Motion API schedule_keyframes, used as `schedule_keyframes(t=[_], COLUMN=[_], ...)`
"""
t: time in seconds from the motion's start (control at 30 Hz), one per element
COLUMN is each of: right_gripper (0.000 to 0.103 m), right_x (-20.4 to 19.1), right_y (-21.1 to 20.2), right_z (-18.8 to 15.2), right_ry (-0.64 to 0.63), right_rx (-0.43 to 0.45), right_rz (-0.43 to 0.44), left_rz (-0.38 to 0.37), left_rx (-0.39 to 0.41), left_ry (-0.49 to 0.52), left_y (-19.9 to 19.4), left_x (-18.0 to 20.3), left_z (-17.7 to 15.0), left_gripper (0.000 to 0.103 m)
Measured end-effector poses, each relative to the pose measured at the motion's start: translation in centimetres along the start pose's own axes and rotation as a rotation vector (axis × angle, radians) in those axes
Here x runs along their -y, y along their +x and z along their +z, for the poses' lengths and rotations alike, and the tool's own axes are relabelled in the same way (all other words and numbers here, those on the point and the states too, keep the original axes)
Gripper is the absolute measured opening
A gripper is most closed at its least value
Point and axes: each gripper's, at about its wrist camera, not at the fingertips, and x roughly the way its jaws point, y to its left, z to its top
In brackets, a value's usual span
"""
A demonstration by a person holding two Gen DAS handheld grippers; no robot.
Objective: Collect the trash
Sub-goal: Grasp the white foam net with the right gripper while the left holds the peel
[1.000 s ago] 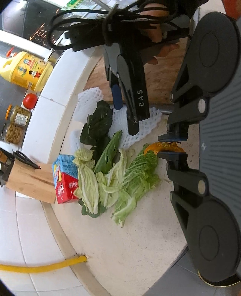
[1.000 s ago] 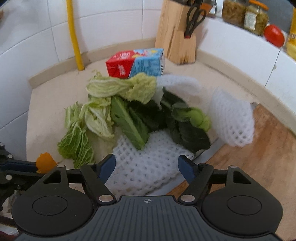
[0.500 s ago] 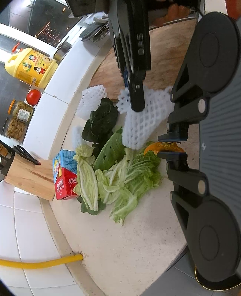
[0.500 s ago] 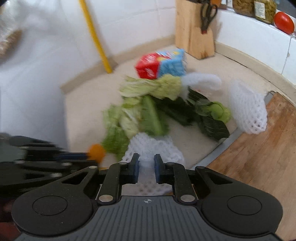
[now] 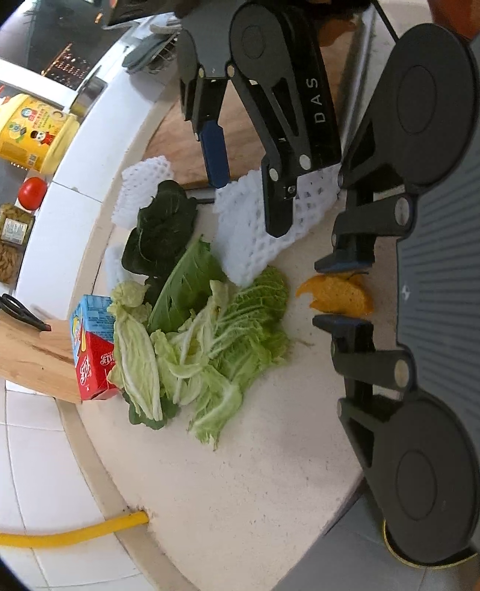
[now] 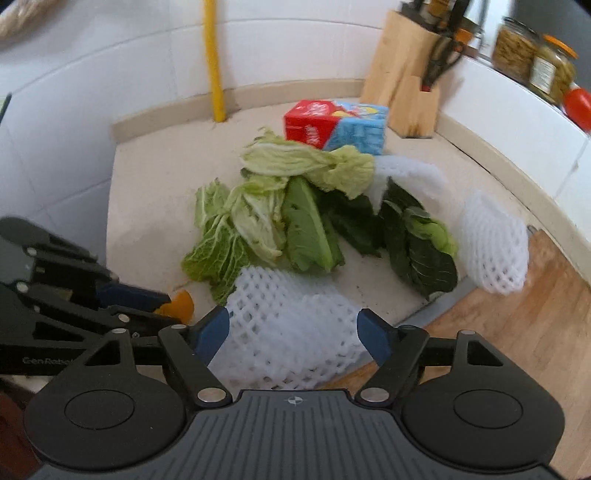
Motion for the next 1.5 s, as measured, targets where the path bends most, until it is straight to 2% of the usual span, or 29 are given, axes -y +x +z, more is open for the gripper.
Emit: schedule_keyframes(t=[0.07, 0.23, 0.33, 0.37, 0.47, 0.53, 0.6, 0.63, 0.93, 1.17, 1.5], right_gripper=[0.083, 0.082, 0.082, 0.082, 0.07, 0.049, 0.036, 0.033, 0.031, 0.031, 0.031], right_x=[-0.1, -0.3, -0.4, -0.5, -0.5, -0.4, -0.1, 0.1, 0.6, -0.8, -3.9], right_y=[0.4, 1.2, 1.2, 1.2, 1.2, 1.1, 0.6, 0.4, -2.0, -3.4, -3.4], right_z=[0.0, -0.4, -0.6, -0.7, -1.0, -1.1, -1.1, -1.0, -0.6, 0.8, 2.6], right_ry=[-0.006, -0.012, -0.009, -0.009, -0.002, 0.004, 0.025, 0.037, 0.165, 0.16, 0.108], right_rx=[-0.016, -0.046, -0.054, -0.054, -0.054, -0.052, -0.049, -0.049, 0.005, 0.061, 0.093], right_rz=[0.008, -0.013, -0.024, -0.026, -0.036, -0.063, -0.069, -0.063, -0.011, 0.012, 0.06], left_rz=[0.0, 0.019, 0.022, 0.022, 0.039, 0.039, 0.031, 0.027, -0.006, 0.022, 0.079], left_rx=[0.004, -0.019, -0.016, -0.016, -0.02, -0.02, -0.018, -0.012, 0.05, 0.109, 0.144], left_ry=[0.015, 0.047, 0.053, 0.053, 0.057, 0.047, 0.048, 0.051, -0.027, -0.052, -0.114], left_y=[-0.2, 0.4, 0.3, 0.4, 0.4, 0.3, 0.1, -0.1, -2.3, -4.6, -6.6], left_x=[0.0, 0.4, 0.5, 0.5, 0.6, 0.5, 0.6, 0.7, -0.7, -1.9, -3.6], left_z=[-0.2, -0.6, -0.6, -0.7, -0.7, -0.7, -0.8, -0.9, -0.2, -0.1, -1.4], left_gripper=[0.035, 0.038, 0.034, 0.021, 0.01, 0.007, 0.007, 0.007, 0.007, 0.007, 0.007])
